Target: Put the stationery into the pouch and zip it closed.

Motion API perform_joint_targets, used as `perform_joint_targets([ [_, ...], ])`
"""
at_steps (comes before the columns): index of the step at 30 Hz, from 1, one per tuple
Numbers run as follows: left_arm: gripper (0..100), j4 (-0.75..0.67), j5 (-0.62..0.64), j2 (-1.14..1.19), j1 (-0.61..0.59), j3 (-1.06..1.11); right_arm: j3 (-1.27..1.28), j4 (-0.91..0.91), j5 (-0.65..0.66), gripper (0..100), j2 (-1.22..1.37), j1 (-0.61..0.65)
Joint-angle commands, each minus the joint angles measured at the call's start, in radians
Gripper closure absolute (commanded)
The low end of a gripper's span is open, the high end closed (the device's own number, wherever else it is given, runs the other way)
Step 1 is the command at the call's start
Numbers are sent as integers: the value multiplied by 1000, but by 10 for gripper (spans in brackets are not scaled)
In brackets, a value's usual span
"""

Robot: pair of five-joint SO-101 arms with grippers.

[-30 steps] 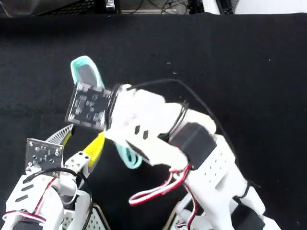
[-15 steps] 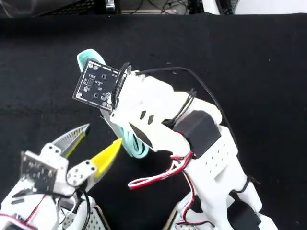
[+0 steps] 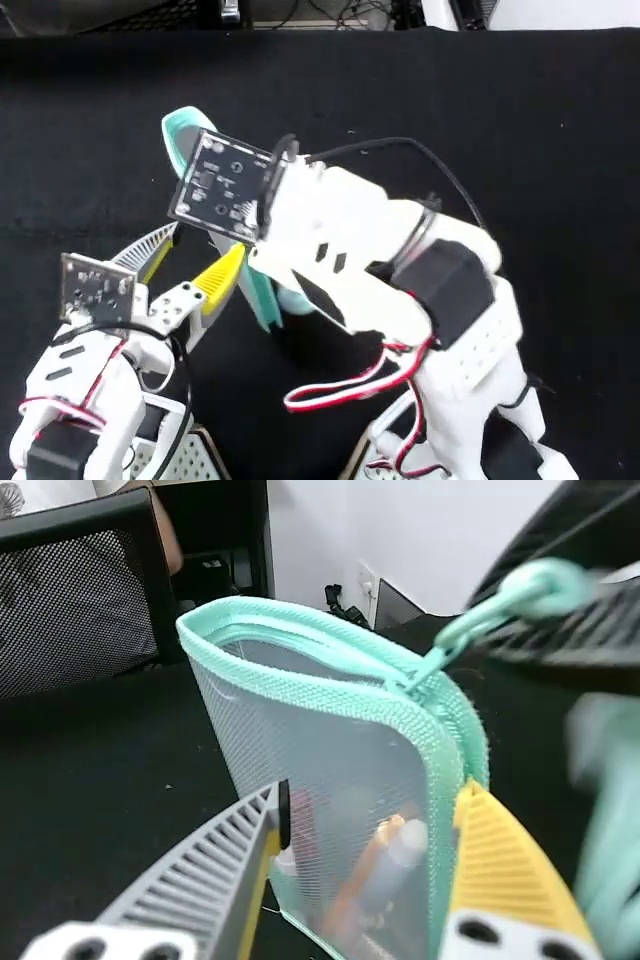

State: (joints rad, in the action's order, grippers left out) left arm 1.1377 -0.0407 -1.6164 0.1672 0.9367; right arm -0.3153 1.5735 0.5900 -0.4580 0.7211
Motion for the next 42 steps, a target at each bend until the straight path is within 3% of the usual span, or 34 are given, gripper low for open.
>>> perform_joint_targets([
  [1,722,-12,3,-35,-41,19,-70,29,6,986,-5,-2],
  [8,722,48,3,-150,-125,18,-65,81,6,986,1,-2],
  [21,722,273,3,-209,-133,-189,177,-150,-2,986,-5,100],
  [27,722,330,3,-206,25,-266,174,-163,-3,986,1,100],
  [30,722,285,3,-204,68,-197,174,-160,-3,986,-5,101],
  [37,722,110,3,-204,-47,30,176,-153,-35,986,-5,101],
  [42,722,69,-3,-204,-59,77,180,-153,-37,986,-5,101],
])
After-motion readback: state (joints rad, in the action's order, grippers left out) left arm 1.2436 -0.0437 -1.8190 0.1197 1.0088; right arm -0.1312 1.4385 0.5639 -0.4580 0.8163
